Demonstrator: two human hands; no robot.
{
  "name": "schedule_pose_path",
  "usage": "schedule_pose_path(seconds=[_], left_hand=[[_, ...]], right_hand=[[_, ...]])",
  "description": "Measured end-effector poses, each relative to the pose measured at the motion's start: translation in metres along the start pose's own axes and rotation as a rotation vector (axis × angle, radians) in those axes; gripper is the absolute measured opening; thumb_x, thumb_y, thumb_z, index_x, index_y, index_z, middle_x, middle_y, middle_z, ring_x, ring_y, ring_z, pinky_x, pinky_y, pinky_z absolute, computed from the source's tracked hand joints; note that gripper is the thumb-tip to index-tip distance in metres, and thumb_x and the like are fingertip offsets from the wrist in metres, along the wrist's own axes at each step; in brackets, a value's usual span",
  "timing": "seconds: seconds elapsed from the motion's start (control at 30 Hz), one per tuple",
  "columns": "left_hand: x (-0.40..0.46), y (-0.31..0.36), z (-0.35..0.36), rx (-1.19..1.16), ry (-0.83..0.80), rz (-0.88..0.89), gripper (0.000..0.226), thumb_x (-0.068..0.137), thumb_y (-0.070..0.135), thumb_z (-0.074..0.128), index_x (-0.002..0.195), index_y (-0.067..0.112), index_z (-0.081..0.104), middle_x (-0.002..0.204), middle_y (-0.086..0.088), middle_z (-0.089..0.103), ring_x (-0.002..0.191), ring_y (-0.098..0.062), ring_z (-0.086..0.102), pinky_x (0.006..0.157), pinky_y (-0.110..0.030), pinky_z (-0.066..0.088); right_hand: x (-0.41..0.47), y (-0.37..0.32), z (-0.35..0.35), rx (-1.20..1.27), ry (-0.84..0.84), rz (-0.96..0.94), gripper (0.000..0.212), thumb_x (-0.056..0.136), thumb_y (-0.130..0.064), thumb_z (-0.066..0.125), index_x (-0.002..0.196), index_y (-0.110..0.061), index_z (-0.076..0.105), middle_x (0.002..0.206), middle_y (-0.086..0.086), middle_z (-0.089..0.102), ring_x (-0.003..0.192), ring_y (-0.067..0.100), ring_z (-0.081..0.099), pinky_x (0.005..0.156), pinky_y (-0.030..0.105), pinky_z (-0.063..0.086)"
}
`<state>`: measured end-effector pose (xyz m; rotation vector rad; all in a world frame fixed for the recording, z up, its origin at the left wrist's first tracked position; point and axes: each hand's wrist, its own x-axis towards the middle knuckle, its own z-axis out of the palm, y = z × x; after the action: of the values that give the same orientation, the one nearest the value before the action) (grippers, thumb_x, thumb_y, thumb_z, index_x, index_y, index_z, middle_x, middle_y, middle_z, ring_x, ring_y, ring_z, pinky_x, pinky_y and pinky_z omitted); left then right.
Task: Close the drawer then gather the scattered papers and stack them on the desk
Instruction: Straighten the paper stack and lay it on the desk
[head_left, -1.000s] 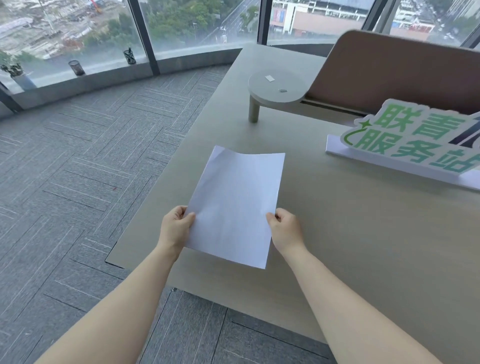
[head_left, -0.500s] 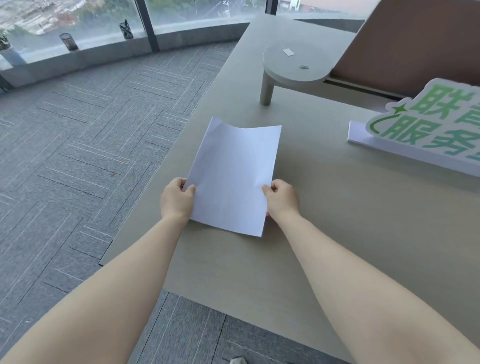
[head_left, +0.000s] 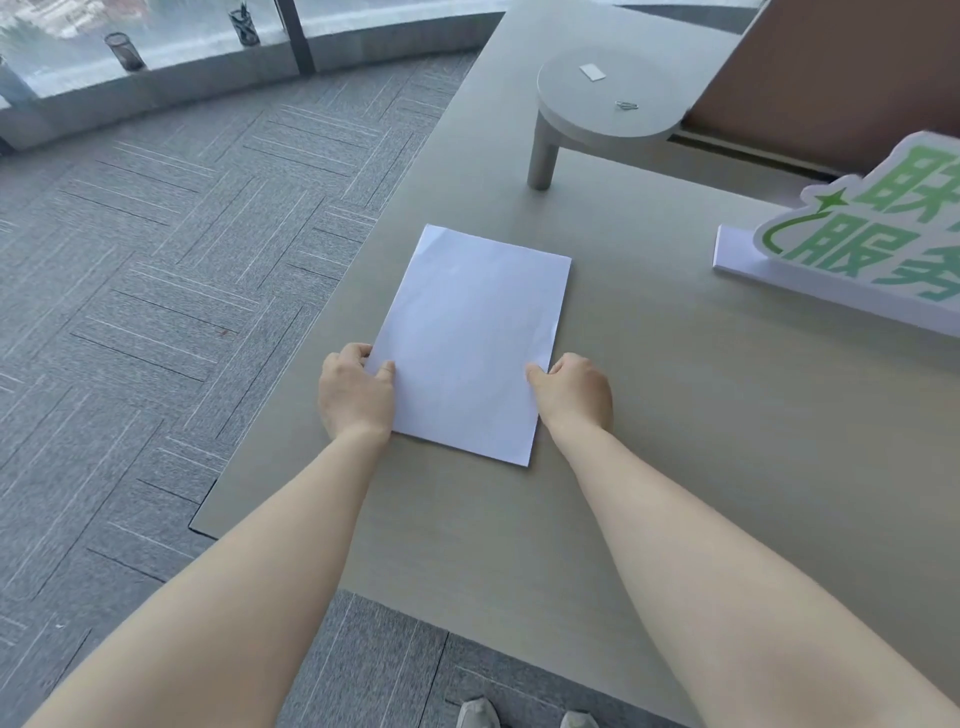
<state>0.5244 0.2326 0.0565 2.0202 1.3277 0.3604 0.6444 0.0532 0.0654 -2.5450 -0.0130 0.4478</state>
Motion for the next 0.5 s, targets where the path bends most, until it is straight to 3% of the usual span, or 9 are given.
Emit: schedule_pose_path(seconds=[0.27, 0.37, 0.5], left_hand=[[0.008, -0.003, 0.001, -0.028, 0.012, -0.068, 0.035, 0.084, 0.034, 0.067, 0.114, 0.017, 0.064, 0.119, -0.012, 0.052, 0.112, -0.031, 0.054, 0.1, -0.04, 0.043], [0.001, -0.006, -0.002, -0.09, 0.052, -0.088, 0.033, 0.091, 0.033, 0.058, 0.118, 0.014, 0.063, 0.121, -0.014, 0.053, 0.111, -0.031, 0.055, 0.099, -0.037, 0.041], [-0.017, -0.014, -0.019, -0.152, 0.114, -0.122, 0.03, 0.095, 0.022, 0.049, 0.118, 0.009, 0.062, 0.122, -0.019, 0.053, 0.106, -0.035, 0.057, 0.098, -0.036, 0.039]], right_hand=[[0.0, 0.007, -0.004, 0.114, -0.029, -0.002, 0.035, 0.087, -0.046, 0.051, 0.066, -0.019, 0.043, 0.061, -0.003, 0.051, 0.06, 0.021, 0.048, 0.051, 0.029, 0.034], [-0.005, 0.011, -0.009, 0.271, -0.086, 0.001, 0.03, 0.086, -0.041, 0.048, 0.068, -0.017, 0.045, 0.062, 0.001, 0.055, 0.053, 0.021, 0.054, 0.057, 0.032, 0.045], [-0.018, 0.022, -0.021, 0.482, -0.173, 0.02, 0.02, 0.087, -0.026, 0.052, 0.072, -0.014, 0.049, 0.062, 0.004, 0.054, 0.036, 0.011, 0.051, 0.055, 0.03, 0.046]])
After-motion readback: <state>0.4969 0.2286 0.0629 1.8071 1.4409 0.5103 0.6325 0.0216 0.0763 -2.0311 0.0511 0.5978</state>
